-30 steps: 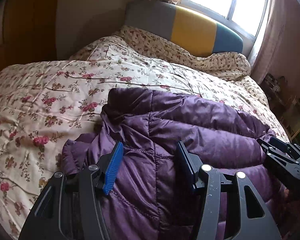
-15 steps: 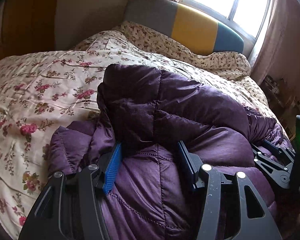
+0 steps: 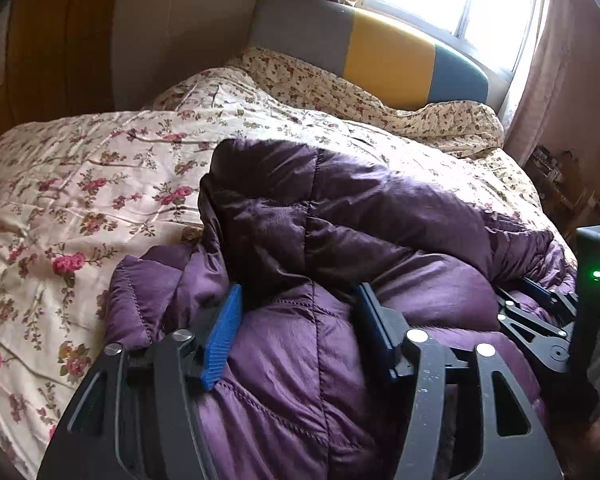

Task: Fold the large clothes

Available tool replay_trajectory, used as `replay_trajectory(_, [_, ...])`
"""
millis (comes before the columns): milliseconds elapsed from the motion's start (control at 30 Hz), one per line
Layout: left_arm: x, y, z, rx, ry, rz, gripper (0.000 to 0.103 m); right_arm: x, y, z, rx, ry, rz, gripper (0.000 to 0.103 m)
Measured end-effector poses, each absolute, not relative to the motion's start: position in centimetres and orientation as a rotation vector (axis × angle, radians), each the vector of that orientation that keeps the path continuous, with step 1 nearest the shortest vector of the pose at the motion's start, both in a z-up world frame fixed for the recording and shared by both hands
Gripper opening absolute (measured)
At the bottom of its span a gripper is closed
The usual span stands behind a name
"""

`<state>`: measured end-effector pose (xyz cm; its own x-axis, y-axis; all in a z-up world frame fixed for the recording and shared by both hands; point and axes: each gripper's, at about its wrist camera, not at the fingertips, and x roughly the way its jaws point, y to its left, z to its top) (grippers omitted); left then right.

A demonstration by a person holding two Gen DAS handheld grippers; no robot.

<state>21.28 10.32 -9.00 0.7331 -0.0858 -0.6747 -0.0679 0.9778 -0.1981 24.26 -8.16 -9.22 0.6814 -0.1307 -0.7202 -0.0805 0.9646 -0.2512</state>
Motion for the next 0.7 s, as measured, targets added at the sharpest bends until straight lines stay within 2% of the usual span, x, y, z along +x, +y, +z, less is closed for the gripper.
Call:
replay_trajectory(433, [17.6,10.8,-6.7,-0.200,0.713,-0.011,0.061,24.2,-8.2,-9.2,-0.282,0.824,-0.031,0.048])
replay_trajectory(700, [15.1,16.2,-7.0,-0.348,0.731,0.048,0.061,24.2,-7.9,-8.8,-0.294,0.839,-0.036,0.049])
